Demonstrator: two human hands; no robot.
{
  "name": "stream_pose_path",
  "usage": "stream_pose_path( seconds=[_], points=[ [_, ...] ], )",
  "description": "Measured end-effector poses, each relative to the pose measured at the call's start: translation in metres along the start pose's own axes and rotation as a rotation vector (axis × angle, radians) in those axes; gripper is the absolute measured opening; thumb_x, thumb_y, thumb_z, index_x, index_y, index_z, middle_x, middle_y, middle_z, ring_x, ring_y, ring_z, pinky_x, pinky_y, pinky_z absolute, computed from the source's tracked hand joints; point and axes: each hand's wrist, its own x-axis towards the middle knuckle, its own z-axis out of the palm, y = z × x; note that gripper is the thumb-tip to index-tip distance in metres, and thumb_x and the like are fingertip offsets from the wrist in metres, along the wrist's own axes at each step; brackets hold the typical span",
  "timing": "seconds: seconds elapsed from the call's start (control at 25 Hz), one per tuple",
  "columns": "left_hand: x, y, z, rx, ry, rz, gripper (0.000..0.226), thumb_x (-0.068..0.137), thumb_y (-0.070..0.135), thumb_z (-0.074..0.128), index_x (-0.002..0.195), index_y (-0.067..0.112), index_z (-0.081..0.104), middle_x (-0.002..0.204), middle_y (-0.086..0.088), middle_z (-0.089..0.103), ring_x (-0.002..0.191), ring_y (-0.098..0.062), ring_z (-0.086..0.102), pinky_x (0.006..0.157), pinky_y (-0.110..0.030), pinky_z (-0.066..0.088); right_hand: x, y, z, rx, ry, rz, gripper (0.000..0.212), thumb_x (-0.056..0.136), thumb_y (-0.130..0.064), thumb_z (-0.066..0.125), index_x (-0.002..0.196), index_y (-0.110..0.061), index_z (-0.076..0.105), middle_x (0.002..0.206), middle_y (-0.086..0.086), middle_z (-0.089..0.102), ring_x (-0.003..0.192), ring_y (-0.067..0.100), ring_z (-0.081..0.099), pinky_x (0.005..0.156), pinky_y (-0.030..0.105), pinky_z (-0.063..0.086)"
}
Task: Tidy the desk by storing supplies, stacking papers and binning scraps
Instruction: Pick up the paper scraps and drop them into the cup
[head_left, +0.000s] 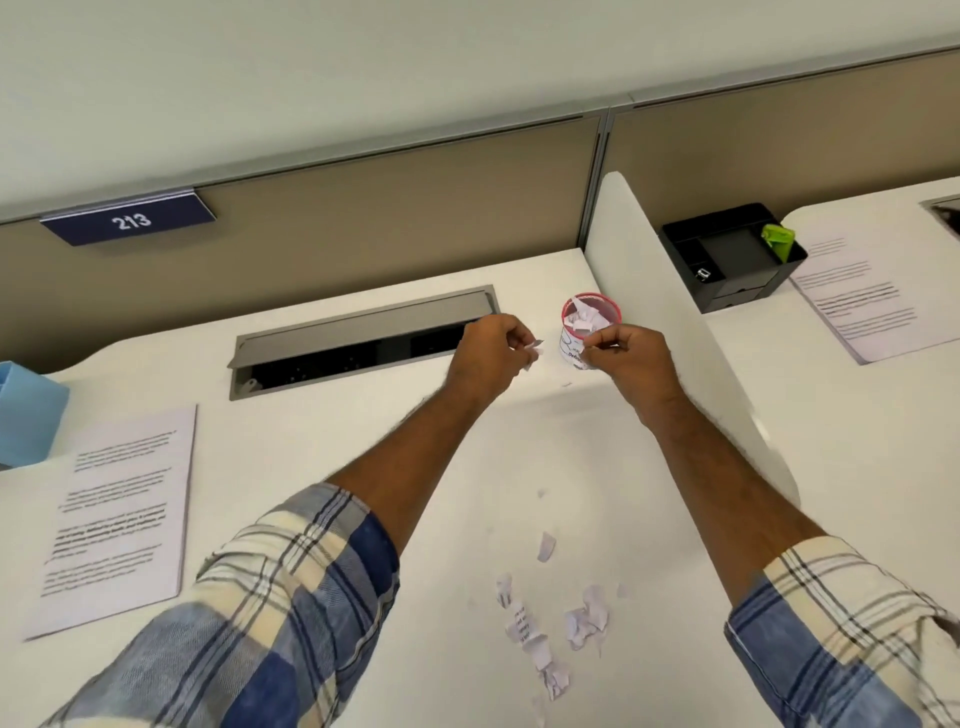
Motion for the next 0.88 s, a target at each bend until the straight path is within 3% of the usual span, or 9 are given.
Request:
stream_pose_path(
  seconds=[0.16,0.32,0.48,0.68,0.8,0.88],
  points=[
    [0.051,0.014,0.006,0.048,-0.015,0.034,0.012,0.081,0.004,0.081,0.085,0.011,0.071,0.076,-0.009,0.075,0.058,-0.02,0.069,0.065,-0.042,0.063,0.049,-0.006,0.005,-0.171,0.041,-0.062,0.012,0.079,-0.003,0.08,0.085,-0.013,0.076,0.089,0.004,0.074,0.081,0.016,0.069,0.078,0.026,0.055],
    [0.086,0.023,0.017,0.073,-0.015,0.043,0.017,0.08,0.007,0.081,0.08,0.018,0.068,0.074,-0.004,0.072,0.065,-0.023,0.071,0.066,-0.042,0.063,0.084,-0.007,0.009,-0.375,0.055,-0.081,0.011,0.085,-0.013,0.077,0.096,-0.012,0.076,0.098,0.005,0.075,0.092,0.025,0.069,0.088,0.039,0.061],
    [0.108,0.028,0.034,0.133,-0.008,-0.007,0.018,0.079,0.012,0.081,0.077,0.024,0.067,0.075,0.006,0.07,0.075,-0.019,0.07,0.071,-0.034,0.06,0.103,-0.005,0.012,-0.568,-0.012,-0.074,0.014,0.085,-0.014,0.079,0.098,-0.013,0.074,0.103,0.007,0.073,0.094,0.024,0.066,0.087,0.036,0.059],
    [0.119,0.03,0.057,0.202,-0.08,-0.067,0.018,0.081,0.015,0.078,0.082,0.027,0.065,0.088,0.003,0.072,0.081,-0.018,0.07,0.069,-0.029,0.057,0.11,-0.004,0.017,-0.707,-0.12,-0.095,0.025,0.087,-0.013,0.076,0.109,-0.01,0.064,0.111,0.012,0.07,0.098,0.029,0.067,0.087,0.037,0.056],
    [0.123,0.033,0.064,0.238,-0.116,-0.061,0.015,0.083,0.015,0.075,0.093,0.024,0.067,0.096,-0.001,0.072,0.086,-0.023,0.071,0.076,-0.035,0.06,0.113,-0.006,0.021,-0.772,-0.166,-0.138,0.041,0.087,-0.015,0.078,0.119,-0.01,0.054,0.118,0.013,0.063,0.101,0.029,0.066,0.088,0.034,0.052],
    [0.125,0.036,0.069,0.282,-0.131,-0.026,0.018,0.087,0.013,0.073,0.102,0.02,0.067,0.101,-0.005,0.072,0.091,-0.026,0.07,0.082,-0.039,0.061,0.117,-0.006,0.023,-0.755,-0.184,-0.151,0.043,0.09,-0.013,0.075,0.125,-0.008,0.051,0.122,0.014,0.061,0.098,0.019,0.067,0.085,0.026,0.054]
  ],
)
